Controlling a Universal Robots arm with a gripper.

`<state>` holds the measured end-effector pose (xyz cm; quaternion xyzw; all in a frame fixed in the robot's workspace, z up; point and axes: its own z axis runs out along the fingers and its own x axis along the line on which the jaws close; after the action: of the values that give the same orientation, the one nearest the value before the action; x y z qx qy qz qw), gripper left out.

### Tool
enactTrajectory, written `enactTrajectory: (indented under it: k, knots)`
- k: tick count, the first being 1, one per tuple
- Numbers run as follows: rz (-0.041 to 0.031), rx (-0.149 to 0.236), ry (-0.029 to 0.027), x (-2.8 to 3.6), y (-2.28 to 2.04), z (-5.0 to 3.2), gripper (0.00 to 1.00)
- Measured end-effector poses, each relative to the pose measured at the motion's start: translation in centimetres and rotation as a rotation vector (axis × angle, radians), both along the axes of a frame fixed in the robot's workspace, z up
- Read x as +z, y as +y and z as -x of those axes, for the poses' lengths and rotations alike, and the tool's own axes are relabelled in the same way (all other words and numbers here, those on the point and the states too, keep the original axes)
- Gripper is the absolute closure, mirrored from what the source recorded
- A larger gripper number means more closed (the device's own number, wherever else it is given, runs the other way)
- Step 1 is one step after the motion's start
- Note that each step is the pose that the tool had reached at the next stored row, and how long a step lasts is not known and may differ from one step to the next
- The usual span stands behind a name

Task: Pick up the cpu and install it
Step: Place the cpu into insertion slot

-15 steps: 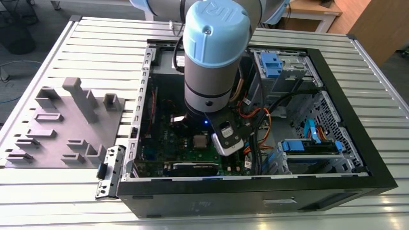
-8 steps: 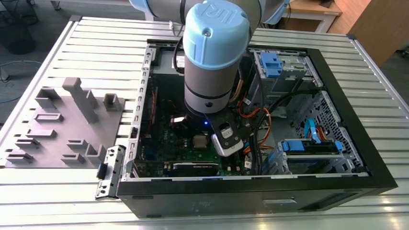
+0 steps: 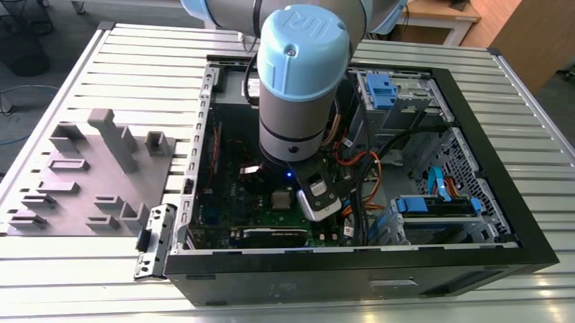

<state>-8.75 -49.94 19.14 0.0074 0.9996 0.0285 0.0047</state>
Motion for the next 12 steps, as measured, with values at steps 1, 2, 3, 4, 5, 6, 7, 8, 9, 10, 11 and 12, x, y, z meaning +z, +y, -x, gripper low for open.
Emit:
enactTrajectory:
  k: [1,2,3,4,5,6,7,8,9,10,11,12]
  knots:
    - [0.0,0.0,0.0,0.0,0.0,0.0,0.53]
    - [0.0,0.0,0.0,-0.01,0.03,0.0,0.53]
    - [-0.0002,0.0,-0.0001,-0.02,0.11,0.0,0.53]
    - [-0.0001,0.0,-0.0001,-0.02,0.17,0.0,0.53]
    - [-0.0002,0.0,-0.0001,-0.03,0.17,0.0,0.53]
    - [0.0,0.0,0.0,-0.05,0.16,0.0,0.53]
    - [0.0,0.0,-0.0001,-0.09,0.17,0.0,0.53]
    - [0.0001,0.0,0.0,-0.14,0.17,0.0,0.53]
    - [0.0005,0.0,0.0002,-0.18,0.16,0.0,0.53]
    - [0.0005,0.0,0.0002,-0.19,0.16,0.0,0.53]
    - [0.0005,0.0,0.0001,-0.2,0.16,0.0,0.53]
    - [0.0004,0.0,0.0001,-0.2,0.16,0.0,0.53]
